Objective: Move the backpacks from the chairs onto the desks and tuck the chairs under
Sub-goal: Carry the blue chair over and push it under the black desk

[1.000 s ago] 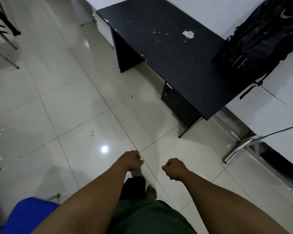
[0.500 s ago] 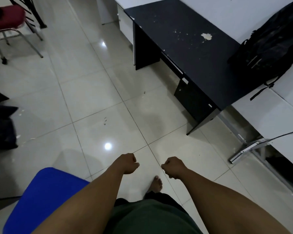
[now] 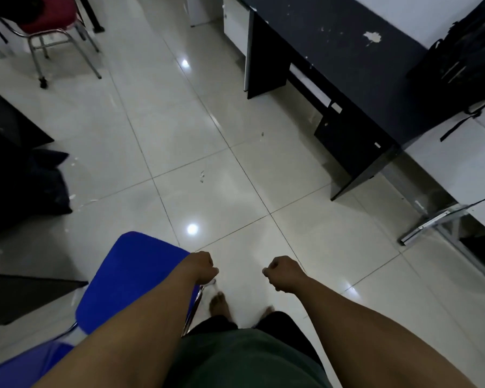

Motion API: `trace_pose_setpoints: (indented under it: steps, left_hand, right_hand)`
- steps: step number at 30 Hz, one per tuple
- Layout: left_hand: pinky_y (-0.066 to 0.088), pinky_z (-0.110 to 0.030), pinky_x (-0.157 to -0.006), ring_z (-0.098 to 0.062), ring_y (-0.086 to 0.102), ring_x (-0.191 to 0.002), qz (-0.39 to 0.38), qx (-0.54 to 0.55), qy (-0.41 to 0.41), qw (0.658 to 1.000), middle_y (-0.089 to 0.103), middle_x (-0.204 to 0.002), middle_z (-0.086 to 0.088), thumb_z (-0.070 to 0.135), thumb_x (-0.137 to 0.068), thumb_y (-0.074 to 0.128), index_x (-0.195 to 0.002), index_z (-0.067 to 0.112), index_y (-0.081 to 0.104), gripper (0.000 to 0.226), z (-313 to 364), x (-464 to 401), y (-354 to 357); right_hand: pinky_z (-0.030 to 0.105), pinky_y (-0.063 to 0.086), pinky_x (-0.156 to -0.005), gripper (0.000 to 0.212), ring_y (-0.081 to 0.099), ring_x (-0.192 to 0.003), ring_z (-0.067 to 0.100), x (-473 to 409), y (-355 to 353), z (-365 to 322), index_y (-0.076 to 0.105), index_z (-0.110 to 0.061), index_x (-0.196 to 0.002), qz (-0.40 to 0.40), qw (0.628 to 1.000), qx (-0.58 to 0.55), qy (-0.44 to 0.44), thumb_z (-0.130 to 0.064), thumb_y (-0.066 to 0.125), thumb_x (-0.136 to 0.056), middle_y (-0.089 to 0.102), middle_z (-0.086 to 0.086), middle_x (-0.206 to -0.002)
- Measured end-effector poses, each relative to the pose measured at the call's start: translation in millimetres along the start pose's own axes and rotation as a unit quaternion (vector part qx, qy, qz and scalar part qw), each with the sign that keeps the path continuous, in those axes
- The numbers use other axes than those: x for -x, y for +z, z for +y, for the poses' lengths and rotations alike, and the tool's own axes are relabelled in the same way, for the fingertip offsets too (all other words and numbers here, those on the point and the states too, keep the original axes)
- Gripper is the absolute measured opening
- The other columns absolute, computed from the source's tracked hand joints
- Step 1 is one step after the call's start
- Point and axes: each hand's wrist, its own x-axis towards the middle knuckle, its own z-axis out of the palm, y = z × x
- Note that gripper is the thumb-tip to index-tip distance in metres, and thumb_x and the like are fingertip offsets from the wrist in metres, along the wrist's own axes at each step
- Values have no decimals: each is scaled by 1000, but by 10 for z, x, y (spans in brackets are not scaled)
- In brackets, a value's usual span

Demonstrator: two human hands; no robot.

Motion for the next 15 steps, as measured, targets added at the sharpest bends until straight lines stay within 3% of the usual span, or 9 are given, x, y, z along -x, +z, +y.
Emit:
trace_pose_setpoints:
  steps: [2, 6, 15]
  left_hand:
    - [42, -26, -85, -20, 53, -110, -3, 1, -10, 1000, 58, -118, -6, 36, -101, 46, -127, 3, 55, 44, -106, 93, 118]
    - [40, -30, -105, -24, 47, -129, 30, 29, -12, 999, 48, -144, -8, 42, -101, 45, -141, 9, 45, 52, -171, 289, 390]
    - [43, -36, -106, -22, 50, -127, 43, 73, 21, 996, 47, -146, -2, 37, -98, 50, -137, 14, 49, 45, -192, 872, 1099]
  right_hand:
    - [29, 40, -60, 15, 56, -68, 23, 104, 103, 54, 57, -13, -81, 4, 1000, -3, 5, -28, 57, -85, 64, 9, -80]
    - [27, 41, -57, 16, 59, -67, 24, 315, 242, 158, 58, -11, -85, 9, 1000, 14, 2, -27, 56, -88, 66, 10, -81]
    - [28, 44, -60, 17, 64, -72, 25, 922, 778, 449, 58, -11, -85, -20, 998, 57, 3, -27, 56, -89, 73, 15, -94]
